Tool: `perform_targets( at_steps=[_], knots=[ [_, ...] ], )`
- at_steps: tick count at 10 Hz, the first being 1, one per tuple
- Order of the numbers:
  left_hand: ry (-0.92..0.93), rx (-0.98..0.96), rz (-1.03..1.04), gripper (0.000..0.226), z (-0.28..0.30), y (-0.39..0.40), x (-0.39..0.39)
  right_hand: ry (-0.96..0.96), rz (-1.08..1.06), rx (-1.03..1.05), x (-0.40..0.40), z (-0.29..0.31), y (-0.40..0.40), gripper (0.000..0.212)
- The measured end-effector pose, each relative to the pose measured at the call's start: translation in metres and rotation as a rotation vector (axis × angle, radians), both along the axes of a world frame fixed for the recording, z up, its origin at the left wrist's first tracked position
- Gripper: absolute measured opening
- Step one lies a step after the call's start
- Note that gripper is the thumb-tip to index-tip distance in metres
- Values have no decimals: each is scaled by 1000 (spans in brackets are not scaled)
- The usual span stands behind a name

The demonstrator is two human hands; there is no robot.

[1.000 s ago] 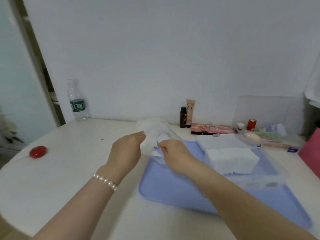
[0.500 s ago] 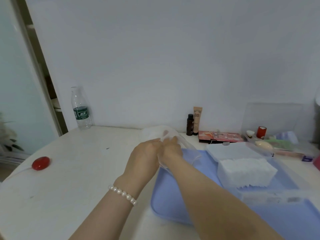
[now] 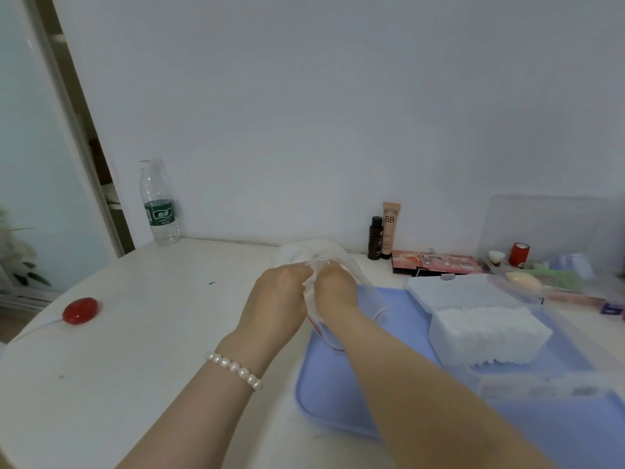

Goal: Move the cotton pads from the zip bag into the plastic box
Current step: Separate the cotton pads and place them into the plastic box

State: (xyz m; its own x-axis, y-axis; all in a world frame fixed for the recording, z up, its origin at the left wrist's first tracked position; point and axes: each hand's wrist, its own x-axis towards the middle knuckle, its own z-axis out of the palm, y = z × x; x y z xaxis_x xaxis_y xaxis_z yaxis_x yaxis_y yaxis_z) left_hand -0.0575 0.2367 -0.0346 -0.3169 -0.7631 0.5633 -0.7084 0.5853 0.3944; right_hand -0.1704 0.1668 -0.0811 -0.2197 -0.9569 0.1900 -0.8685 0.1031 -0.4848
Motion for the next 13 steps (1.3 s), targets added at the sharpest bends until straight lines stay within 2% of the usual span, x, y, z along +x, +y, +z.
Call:
perform_targets(
  at_steps=[1, 2, 4, 5, 6, 7, 8, 10, 11, 12, 13],
  knots=[
    [11, -5, -7, 53, 0, 1, 0, 88, 23, -53, -7, 5, 9, 32],
    [-7, 15, 10, 48, 2, 1, 0, 174, 67, -122, -11, 5, 9, 25],
    [-27, -12, 49, 43, 1, 4, 2, 508, 162, -152, -13, 19, 44, 40],
    [-15, -45, 48, 47, -3, 12, 0, 521, 181, -212, -29, 25, 82, 33],
    [-69, 21, 47, 36, -12, 16, -3, 342, 135, -220, -45, 27, 109, 18],
    [-124, 86, 86, 44, -18, 14, -5, -35, 80, -312, -60, 28, 118, 11],
    [-105, 66, 96, 45, -23, 18, -8, -293, 28, -357, -68, 27, 116, 15],
    [25, 122, -18, 46, -21, 25, -10, -380, 33, -303, -47, 11, 106, 13],
    [0, 142, 7, 52, -22, 26, -8, -328, 127, -276, -34, 0, 102, 32],
    [-42, 104, 63, 56, -26, 26, -3, -98, 127, -214, -36, -6, 99, 52],
    [-78, 86, 66, 57, -28, 27, -3, 123, 6, -114, -44, -7, 96, 40]
  ],
)
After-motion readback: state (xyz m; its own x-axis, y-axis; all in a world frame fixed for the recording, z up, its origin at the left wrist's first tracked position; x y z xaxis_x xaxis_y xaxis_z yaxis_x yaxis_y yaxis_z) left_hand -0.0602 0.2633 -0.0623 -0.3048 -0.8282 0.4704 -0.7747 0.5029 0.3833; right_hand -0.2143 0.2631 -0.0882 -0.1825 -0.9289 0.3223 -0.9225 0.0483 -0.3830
